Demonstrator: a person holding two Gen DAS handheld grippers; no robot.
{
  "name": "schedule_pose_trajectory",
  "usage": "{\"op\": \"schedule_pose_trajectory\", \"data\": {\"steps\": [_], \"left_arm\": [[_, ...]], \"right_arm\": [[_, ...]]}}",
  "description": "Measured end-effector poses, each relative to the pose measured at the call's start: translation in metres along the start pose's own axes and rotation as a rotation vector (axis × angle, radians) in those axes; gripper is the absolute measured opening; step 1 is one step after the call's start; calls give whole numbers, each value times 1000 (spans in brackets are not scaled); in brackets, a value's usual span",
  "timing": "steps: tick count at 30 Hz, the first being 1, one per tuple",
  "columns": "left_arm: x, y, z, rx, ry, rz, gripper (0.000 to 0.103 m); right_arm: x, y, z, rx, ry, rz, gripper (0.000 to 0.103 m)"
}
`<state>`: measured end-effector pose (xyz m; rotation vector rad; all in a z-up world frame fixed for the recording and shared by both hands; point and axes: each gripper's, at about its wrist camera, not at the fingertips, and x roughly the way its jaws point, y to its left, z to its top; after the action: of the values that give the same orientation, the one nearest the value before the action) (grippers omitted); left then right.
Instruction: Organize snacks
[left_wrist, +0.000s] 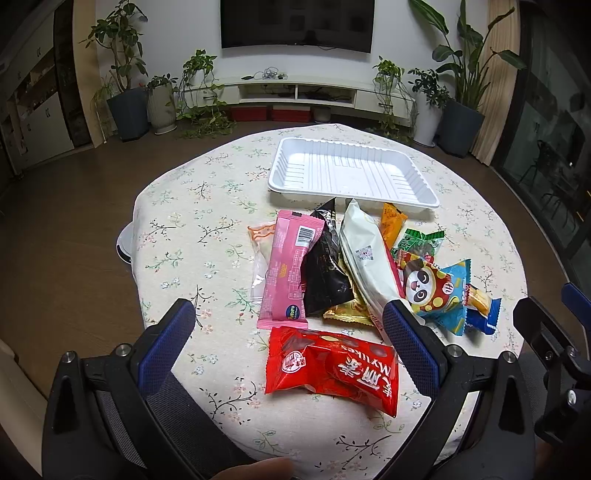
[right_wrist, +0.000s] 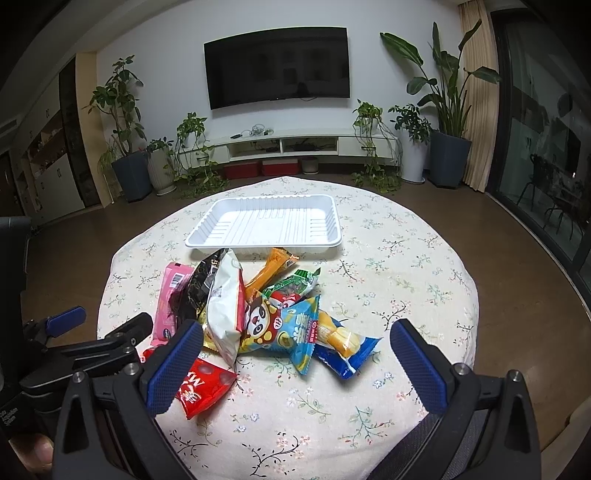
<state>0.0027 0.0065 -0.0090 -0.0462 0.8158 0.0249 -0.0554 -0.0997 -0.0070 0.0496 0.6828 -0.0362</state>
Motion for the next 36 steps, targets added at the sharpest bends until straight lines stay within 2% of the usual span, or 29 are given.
{"op": "schedule_pose_trajectory", "data": {"steps": [36], "left_arm": [[3, -1, -6, 8, 10, 1, 103]], "right_arm": [[3, -1, -7, 4, 17, -4, 103]]}}
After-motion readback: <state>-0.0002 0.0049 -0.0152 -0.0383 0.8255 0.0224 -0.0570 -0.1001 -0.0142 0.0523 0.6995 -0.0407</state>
